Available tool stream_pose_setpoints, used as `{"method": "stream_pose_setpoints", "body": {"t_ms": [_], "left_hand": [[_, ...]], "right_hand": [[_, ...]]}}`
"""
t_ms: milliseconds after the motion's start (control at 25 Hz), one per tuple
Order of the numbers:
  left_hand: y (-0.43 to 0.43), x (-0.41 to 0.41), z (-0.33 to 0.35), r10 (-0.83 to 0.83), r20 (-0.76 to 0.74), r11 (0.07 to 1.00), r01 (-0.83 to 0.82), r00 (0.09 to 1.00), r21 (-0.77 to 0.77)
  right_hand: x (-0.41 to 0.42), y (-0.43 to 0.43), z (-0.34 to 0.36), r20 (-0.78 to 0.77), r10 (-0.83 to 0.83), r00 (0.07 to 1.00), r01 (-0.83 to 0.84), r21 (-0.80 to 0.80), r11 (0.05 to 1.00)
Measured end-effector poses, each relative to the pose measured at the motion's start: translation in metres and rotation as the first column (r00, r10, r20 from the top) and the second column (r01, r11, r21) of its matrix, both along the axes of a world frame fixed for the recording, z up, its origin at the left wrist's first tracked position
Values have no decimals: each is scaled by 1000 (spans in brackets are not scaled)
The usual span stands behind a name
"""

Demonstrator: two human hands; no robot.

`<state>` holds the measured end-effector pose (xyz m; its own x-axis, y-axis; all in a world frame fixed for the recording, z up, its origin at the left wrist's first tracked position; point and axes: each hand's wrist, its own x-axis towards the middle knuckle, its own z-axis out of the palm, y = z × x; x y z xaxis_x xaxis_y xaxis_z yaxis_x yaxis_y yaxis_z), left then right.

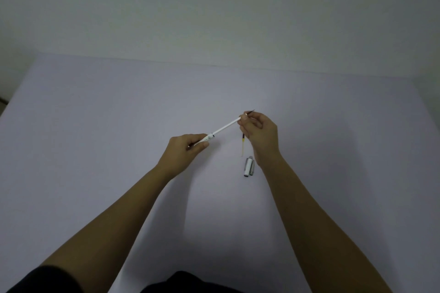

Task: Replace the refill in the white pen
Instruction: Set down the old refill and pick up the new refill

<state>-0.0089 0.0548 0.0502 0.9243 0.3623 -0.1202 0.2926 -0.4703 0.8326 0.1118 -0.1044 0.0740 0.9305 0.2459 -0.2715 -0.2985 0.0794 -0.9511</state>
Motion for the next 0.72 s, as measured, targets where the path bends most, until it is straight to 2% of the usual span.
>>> {"method": "stream_pose_setpoints", "body": {"t_ms": [200, 360, 440, 520, 560, 640, 720], "left_hand": [[-4, 1, 14, -49, 33, 999, 50, 998, -16], [-12, 9, 26, -42, 62, 999, 42, 997, 1], [-15, 11, 32, -26, 81, 999, 28, 996, -27], [-15, 10, 38, 12, 92, 995, -3, 996, -96], [-15, 9, 39, 33, 95, 991, -20, 995, -131], [-13, 7, 42, 57, 101, 984, -39, 993, -175], [-12, 4, 43, 62, 111, 980, -39, 992, -193]], "right_hand": [[-10, -1, 8, 48, 39, 998, -38, -31, 999], [-22, 1, 12, 34, 197, 980, -194, -86, 977], [-24, -1, 14, 20, 283, 959, -280, -93, 955], [-18, -8, 12, 23, 259, 966, -255, -115, 960], [-14, -15, 10, 27, 200, 980, -193, -157, 969], [-4, -32, -3, 65, 104, 992, -71, -388, 919], [-1, -51, -23, 74, 146, 986, -60, -669, 741]]}}
